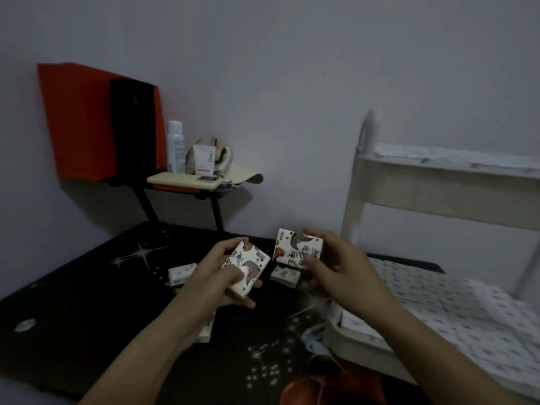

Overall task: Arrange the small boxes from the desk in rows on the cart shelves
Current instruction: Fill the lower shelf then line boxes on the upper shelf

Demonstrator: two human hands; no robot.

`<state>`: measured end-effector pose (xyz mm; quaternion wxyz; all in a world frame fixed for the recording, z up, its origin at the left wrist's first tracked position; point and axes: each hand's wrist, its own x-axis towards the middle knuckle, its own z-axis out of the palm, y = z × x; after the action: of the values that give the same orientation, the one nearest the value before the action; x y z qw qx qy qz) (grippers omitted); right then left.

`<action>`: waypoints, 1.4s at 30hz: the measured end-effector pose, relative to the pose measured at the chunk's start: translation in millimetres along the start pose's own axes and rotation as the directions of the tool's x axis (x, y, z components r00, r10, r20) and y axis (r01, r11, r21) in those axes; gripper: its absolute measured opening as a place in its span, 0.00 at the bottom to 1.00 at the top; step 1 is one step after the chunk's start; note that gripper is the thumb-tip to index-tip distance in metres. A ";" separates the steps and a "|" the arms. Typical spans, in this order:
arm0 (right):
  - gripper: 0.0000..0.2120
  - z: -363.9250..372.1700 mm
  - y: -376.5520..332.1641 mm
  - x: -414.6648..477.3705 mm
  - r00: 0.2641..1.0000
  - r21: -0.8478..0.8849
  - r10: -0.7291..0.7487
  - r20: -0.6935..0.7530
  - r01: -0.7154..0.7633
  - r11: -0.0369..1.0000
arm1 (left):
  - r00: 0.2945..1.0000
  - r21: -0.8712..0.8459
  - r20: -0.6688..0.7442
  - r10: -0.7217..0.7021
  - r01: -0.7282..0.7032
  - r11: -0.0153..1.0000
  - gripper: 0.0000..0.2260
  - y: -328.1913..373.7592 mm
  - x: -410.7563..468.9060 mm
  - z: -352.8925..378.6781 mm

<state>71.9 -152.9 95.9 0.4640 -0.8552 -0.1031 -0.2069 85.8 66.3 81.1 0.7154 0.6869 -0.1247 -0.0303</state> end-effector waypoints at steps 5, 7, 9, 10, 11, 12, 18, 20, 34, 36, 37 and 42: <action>0.20 -77.3 -36.8 -25.1 0.997 0.037 -0.052 -0.048 0.054 0.998 | 0.983 -0.015 0.109 0.144 -0.144 0.990 0.21 50.8 -3.0 38.5; 0.20 -102.5 -46.6 -32.2 0.995 0.049 -0.062 -0.075 0.066 0.997 | 0.966 -0.028 0.134 0.220 -0.218 0.976 0.21 71.0 -0.8 56.4; 0.19 -125.6 -53.7 -36.5 0.993 0.052 -0.066 -0.099 0.072 0.996 | 0.945 -0.030 0.139 0.296 -0.295 0.955 0.21 89.8 4.6 75.9; 0.19 -136.6 -56.3 -37.9 0.992 0.050 -0.068 -0.109 0.074 0.996 | 0.933 -0.023 0.136 0.333 -0.333 0.943 0.20 99.1 8.0 86.4; 0.19 -147.0 -58.7 -38.9 0.990 0.047 -0.067 -0.123 0.073 0.996 | 0.921 -0.011 0.135 0.366 -0.368 0.930 0.18 108.2 11.2 96.7; 0.20 -157.8 -61.0 -40.0 0.988 0.044 -0.067 -0.140 0.074 0.996 | 0.907 -0.002 0.138 0.399 -0.402 0.916 0.17 117.3 14.8 107.2; 0.22 -224.1 -65.1 -39.5 0.947 -0.037 -0.136 -0.292 0.131 0.991 | 0.795 0.041 0.243 0.556 -0.581 0.813 0.07 165.4 38.5 164.9; 0.17 -247.0 -64.8 -35.5 0.929 -0.111 -0.169 -0.330 0.140 0.984 | 0.769 0.078 0.267 0.581 -0.618 0.783 0.06 179.8 47.3 184.1; 0.19 -395.3 -40.1 48.4 0.936 -0.762 -0.139 -0.325 -0.172 0.624 | 0.840 0.314 0.355 0.410 -0.521 0.794 0.16 222.7 148.2 320.2; 0.20 -408.6 -36.0 60.9 0.944 -0.796 -0.106 -0.313 -0.200 0.571 | 0.829 0.377 0.329 0.453 -0.555 0.741 0.12 222.3 158.0 335.7; 0.19 -413.5 -33.7 67.0 0.947 -0.813 -0.093 -0.307 -0.210 0.544 | 0.821 0.403 0.326 0.469 -0.570 0.716 0.08 222.1 163.1 342.0; 0.12 -427.1 -17.4 97.1 0.976 -0.893 -0.010 -0.217 -0.194 0.406 | 0.794 0.500 0.377 0.477 -0.608 0.617 0.12 223.7 186.0 365.8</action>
<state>41.9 -502.0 359.3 -0.0560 -0.9503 0.1173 -0.2829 156.5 -318.2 337.4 0.4187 0.7979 -0.4038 0.1579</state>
